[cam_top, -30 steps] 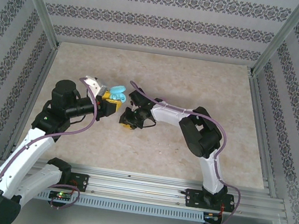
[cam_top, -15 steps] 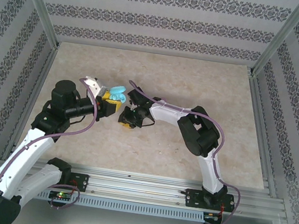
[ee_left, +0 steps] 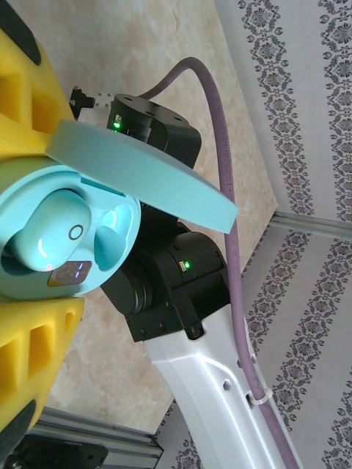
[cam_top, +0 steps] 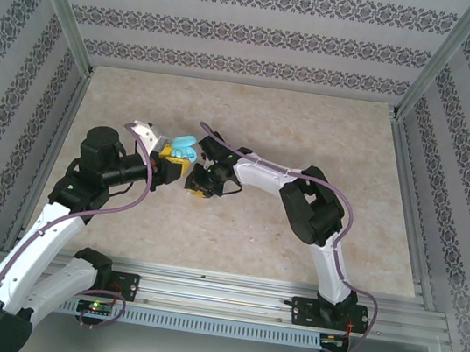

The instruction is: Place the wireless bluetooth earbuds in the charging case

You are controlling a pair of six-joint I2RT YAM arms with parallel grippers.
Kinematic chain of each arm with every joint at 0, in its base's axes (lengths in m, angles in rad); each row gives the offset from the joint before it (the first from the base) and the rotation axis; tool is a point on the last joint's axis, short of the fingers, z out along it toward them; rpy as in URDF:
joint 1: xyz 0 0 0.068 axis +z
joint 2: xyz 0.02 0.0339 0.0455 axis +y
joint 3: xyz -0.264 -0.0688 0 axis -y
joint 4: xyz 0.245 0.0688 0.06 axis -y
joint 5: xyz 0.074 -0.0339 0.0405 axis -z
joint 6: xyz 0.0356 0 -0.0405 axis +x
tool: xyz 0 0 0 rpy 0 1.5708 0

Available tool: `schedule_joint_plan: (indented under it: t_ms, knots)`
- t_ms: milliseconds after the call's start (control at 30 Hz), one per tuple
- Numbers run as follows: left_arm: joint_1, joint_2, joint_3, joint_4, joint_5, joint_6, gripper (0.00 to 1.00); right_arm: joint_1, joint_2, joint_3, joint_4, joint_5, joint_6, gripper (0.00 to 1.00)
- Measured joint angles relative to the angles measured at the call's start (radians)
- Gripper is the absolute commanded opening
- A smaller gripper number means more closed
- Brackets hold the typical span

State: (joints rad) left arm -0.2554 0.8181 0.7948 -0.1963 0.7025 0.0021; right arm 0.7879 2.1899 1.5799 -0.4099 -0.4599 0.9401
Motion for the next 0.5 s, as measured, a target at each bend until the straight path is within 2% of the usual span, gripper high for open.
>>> schedule_joint_plan:
  t_ms: [500]
  knots:
    - [0.000,0.000,0.000,-0.002,0.000,0.014,0.23,0.000,0.065,0.091,-0.085,0.010,-0.054,0.29]
